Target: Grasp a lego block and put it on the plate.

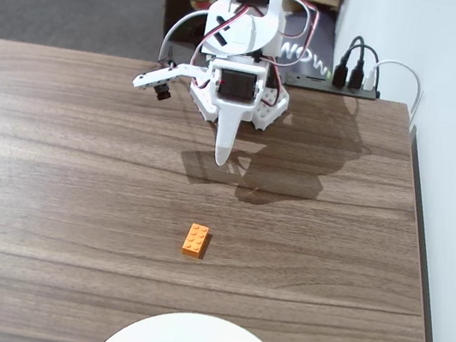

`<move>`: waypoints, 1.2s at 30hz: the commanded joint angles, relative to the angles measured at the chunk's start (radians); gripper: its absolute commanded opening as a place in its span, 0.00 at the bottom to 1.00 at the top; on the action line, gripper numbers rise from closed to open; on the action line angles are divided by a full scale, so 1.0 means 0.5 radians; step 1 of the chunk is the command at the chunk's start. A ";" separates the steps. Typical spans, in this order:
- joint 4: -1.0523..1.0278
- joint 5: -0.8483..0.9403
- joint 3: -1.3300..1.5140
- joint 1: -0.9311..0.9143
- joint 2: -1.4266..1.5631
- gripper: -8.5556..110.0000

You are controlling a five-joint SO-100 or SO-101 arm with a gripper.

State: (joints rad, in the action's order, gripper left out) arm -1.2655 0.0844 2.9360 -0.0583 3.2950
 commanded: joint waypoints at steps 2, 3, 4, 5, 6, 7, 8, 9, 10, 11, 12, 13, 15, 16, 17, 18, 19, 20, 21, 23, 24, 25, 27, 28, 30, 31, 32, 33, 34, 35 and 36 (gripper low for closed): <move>-0.003 -0.003 -0.031 -0.003 -0.009 0.08; -0.003 -0.003 -0.031 -0.003 -0.009 0.08; -0.003 -0.003 -0.031 -0.003 -0.009 0.08; 0.021 0.000 -0.025 -0.003 -0.009 0.08; 0.040 -0.003 -0.021 0.000 -0.009 0.08; 0.046 -0.003 -0.021 0.015 -0.009 0.08; 0.046 0.009 -0.021 0.031 -0.009 0.08; 0.046 0.012 -0.021 0.037 -0.009 0.08; 0.046 0.012 -0.021 0.037 -0.009 0.08; 0.049 0.012 -0.021 0.031 -0.009 0.08; 0.052 0.009 -0.021 0.021 -0.009 0.08; 0.055 0.009 -0.021 0.012 -0.009 0.08; 0.055 0.006 -0.021 0.003 -0.009 0.08; 0.055 0.009 -0.021 0.003 -0.009 0.08; 0.055 0.009 -0.021 0.003 -0.009 0.08; 0.055 0.009 -0.021 -0.003 -0.009 0.08; 0.055 0.009 -0.021 -0.012 -0.009 0.08; 0.055 0.009 -0.021 -0.018 -0.009 0.08; 0.055 0.012 -0.021 -0.025 -0.009 0.08; 0.052 0.012 -0.031 -0.040 -0.009 0.08; 0.049 0.012 -0.049 -0.052 -0.012 0.08; 0.052 0.015 -0.080 -0.067 -0.055 0.08; 0.104 0.028 -0.175 -0.110 -0.230 0.08; 0.150 0.034 -0.233 -0.135 -0.353 0.08; 0.199 0.086 -0.322 -0.169 -0.515 0.08; 0.212 0.114 -0.353 -0.178 -0.561 0.08; 0.215 0.144 -0.390 -0.187 -0.607 0.08; 0.215 0.181 -0.430 -0.199 -0.663 0.08; 0.215 0.215 -0.466 -0.212 -0.715 0.08; 0.215 0.242 -0.506 -0.224 -0.776 0.08; 0.215 0.298 -0.546 -0.236 -0.844 0.08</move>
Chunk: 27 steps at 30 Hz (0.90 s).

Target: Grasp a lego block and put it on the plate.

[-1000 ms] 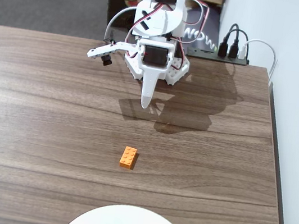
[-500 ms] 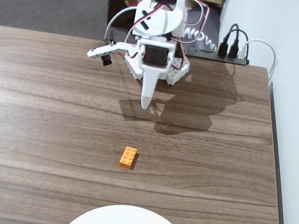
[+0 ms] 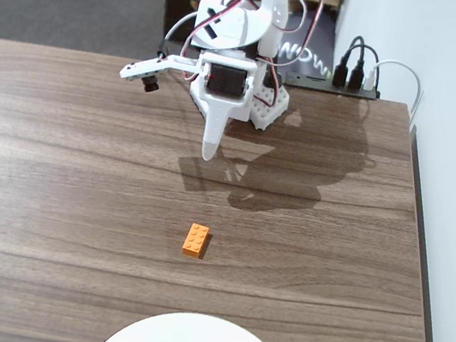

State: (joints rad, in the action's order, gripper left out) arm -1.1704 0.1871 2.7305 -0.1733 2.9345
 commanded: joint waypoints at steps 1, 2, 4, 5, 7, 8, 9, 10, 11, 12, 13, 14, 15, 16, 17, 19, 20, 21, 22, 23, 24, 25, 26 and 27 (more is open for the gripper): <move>0.031 0.166 -0.169 -0.021 -0.184 0.08; 0.046 0.236 -0.202 -0.040 -0.249 0.08; 0.067 0.377 -0.273 -0.074 -0.365 0.08; 0.067 0.439 -0.307 -0.080 -0.408 0.08; 0.058 0.546 -0.368 -0.089 -0.482 0.08; 0.052 0.589 -0.399 -0.092 -0.512 0.08; 0.046 0.626 -0.430 -0.098 -0.549 0.08; 0.043 0.647 -0.460 -0.110 -0.580 0.08; 0.043 0.660 -0.491 -0.126 -0.611 0.08; 0.043 0.669 -0.518 -0.141 -0.641 0.08; 0.043 0.675 -0.537 -0.153 -0.663 0.08; 0.043 0.684 -0.546 -0.160 -0.678 0.08; 0.040 0.693 -0.549 -0.166 -0.690 0.08; 0.040 0.709 -0.549 -0.169 -0.699 0.08; 0.040 0.721 -0.549 -0.169 -0.712 0.08; 0.040 0.739 -0.552 -0.172 -0.721 0.08; 0.040 0.755 -0.558 -0.172 -0.724 0.08; 0.040 0.776 -0.561 -0.178 -0.736 0.08; 0.043 0.795 -0.568 -0.184 -0.752 0.08; 0.052 0.810 -0.571 -0.190 -0.767 0.08; 0.061 0.841 -0.577 -0.190 -0.785 0.08; 0.071 0.874 -0.580 -0.190 -0.807 0.08; 0.077 0.908 -0.586 -0.193 -0.828 0.08; 0.089 0.945 -0.595 -0.193 -0.850 0.08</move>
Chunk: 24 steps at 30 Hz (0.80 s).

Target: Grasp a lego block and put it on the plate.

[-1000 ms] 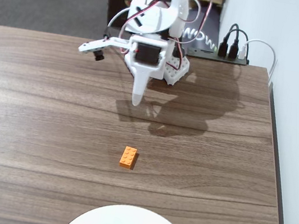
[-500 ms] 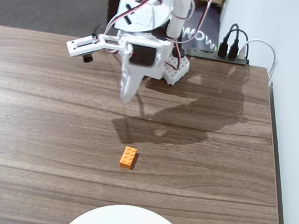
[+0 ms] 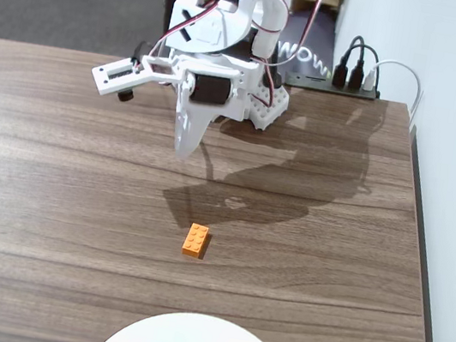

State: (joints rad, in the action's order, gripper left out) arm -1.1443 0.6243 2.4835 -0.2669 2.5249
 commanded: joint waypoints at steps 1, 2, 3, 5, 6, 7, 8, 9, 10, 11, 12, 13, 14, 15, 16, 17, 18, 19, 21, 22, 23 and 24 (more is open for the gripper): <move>0.049 0.114 -0.107 -0.009 -0.055 0.08; 0.074 0.169 -0.114 -0.012 -0.083 0.08; 0.092 0.218 -0.123 -0.015 -0.107 0.08; 0.107 0.316 -0.150 -0.015 -0.153 0.08; 0.107 0.383 -0.169 -0.021 -0.178 0.08; 0.110 0.448 -0.187 -0.021 -0.202 0.08; 0.110 0.528 -0.206 -0.021 -0.236 0.08; 0.110 0.601 -0.221 -0.025 -0.264 0.08; 0.117 0.666 -0.239 -0.025 -0.298 0.08; 0.123 0.721 -0.255 -0.025 -0.328 0.08; 0.132 0.773 -0.267 -0.025 -0.356 0.08; 0.135 0.831 -0.288 -0.031 -0.393 0.08; 0.135 0.887 -0.304 -0.034 -0.417 0.08; 0.135 0.951 -0.316 -0.040 -0.442 0.08; 0.138 1.006 -0.328 -0.046 -0.463 0.08; 0.150 1.062 -0.341 -0.055 -0.491 0.08; 0.160 1.108 -0.350 -0.061 -0.512 0.08; 0.160 1.166 -0.362 -0.064 -0.537 0.08; 0.160 1.295 -0.377 -0.074 -0.592 0.08; 0.160 1.347 -0.390 -0.077 -0.620 0.08; 0.160 1.393 -0.402 -0.080 -0.650 0.08; 0.166 1.433 -0.417 -0.083 -0.678 0.08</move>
State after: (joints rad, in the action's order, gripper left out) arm -1.0769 1.2916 2.3255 -0.3022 2.2028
